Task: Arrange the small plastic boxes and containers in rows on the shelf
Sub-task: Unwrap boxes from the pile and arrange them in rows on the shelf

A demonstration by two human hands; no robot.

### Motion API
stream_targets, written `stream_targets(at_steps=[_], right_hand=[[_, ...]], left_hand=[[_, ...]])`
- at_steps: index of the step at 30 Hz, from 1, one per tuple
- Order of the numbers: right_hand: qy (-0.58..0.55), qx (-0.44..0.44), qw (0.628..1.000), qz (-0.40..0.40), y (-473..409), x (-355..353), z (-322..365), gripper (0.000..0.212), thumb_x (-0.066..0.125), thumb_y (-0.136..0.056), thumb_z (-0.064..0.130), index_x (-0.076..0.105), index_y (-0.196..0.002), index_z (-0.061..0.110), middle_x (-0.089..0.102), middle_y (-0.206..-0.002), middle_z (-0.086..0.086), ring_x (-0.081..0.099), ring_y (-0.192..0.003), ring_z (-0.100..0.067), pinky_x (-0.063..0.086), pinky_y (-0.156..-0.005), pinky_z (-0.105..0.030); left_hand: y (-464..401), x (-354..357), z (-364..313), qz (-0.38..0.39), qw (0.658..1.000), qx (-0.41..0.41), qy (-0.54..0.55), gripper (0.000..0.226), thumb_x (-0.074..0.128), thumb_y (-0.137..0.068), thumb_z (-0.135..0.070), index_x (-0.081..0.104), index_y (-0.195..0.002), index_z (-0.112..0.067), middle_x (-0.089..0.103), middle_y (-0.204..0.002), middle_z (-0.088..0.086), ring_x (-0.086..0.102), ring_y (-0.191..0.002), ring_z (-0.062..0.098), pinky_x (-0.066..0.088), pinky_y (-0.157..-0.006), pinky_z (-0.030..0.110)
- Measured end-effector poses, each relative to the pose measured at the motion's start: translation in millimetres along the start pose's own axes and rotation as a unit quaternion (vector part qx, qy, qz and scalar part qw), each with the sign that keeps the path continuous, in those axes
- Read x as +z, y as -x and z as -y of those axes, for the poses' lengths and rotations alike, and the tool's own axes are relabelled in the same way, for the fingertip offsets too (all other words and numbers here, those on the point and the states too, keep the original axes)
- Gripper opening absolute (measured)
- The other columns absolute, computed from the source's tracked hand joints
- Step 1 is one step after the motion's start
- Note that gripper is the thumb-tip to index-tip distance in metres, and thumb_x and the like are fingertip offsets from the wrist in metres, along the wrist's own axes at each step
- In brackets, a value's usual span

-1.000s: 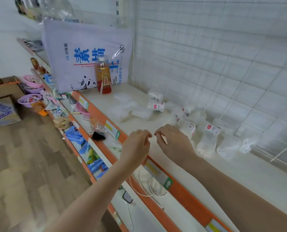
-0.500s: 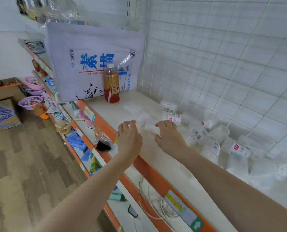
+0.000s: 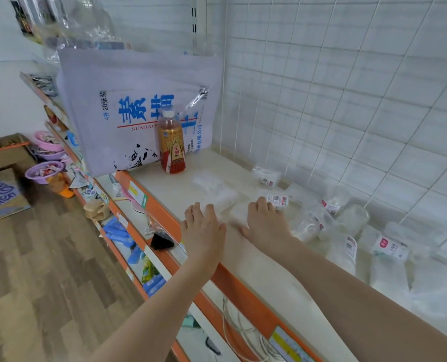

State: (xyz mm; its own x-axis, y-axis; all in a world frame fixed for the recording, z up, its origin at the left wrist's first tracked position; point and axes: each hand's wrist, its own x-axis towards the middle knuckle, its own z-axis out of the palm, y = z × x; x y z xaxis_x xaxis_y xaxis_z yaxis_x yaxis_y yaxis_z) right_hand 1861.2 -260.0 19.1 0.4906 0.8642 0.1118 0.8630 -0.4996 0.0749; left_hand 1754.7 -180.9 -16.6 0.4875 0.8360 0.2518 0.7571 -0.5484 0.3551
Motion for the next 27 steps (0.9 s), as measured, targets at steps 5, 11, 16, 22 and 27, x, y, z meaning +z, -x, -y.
stream_targets(at_steps=[5,11,16,22,27], right_hand=[[0.033,-0.027,0.999,0.013,4,-10,4,0.033,0.044,-0.095,0.029,0.054,-0.112,0.002,0.047,-0.117,-0.011,0.055,-0.098,-0.028,0.031,-0.065,-0.033],[-0.087,0.015,0.996,-0.015,14,-24,-9,0.022,0.036,-0.098,0.030,0.041,-0.091,0.009,0.065,-0.094,-0.015,0.063,-0.085,-0.034,0.034,-0.060,-0.032],[-0.185,0.020,0.981,-0.047,32,-34,-17,0.032,0.036,-0.099,0.032,0.046,-0.120,0.010,0.068,-0.089,-0.011,0.063,-0.084,-0.032,0.049,-0.069,-0.038],[-0.295,0.042,0.948,-0.109,69,-43,-46,0.035,0.037,-0.100,0.032,0.044,-0.131,0.017,0.061,-0.072,0.002,0.059,-0.070,-0.018,0.046,-0.068,-0.033],[-0.373,0.085,0.914,-0.134,116,-44,-83,0.030,0.047,-0.097,0.028,0.047,-0.125,0.017,0.047,-0.060,0.004,0.046,-0.055,-0.010,0.040,-0.060,-0.028]], left_hand=[[2,-2,0,-0.001,1.000,0.020,0.022,0.049,0.049,-0.091,-0.037,0.041,-0.135,-0.018,0.036,-0.145,0.009,0.023,-0.137,0.028,0.026,-0.108,0.039],[9,-8,4,-0.107,0.981,0.102,0.125,0.036,0.065,-0.083,-0.030,0.061,-0.111,-0.007,0.066,-0.105,0.010,0.061,-0.100,0.031,0.054,-0.061,0.037],[22,-22,0,-0.151,0.962,0.112,0.200,0.041,0.030,-0.097,-0.039,0.055,-0.105,-0.008,0.060,-0.087,0.005,0.059,-0.078,0.026,0.044,-0.055,0.033],[47,-36,-29,-0.146,0.943,0.076,0.289,0.028,0.033,-0.099,-0.028,0.054,-0.102,-0.009,0.053,-0.077,-0.004,0.053,-0.067,0.019,0.037,-0.056,0.031],[78,-49,-74,-0.045,0.882,0.046,0.467,0.016,0.036,-0.100,-0.024,0.051,-0.098,-0.018,0.059,-0.079,-0.008,0.062,-0.067,0.005,0.050,-0.050,0.022]])
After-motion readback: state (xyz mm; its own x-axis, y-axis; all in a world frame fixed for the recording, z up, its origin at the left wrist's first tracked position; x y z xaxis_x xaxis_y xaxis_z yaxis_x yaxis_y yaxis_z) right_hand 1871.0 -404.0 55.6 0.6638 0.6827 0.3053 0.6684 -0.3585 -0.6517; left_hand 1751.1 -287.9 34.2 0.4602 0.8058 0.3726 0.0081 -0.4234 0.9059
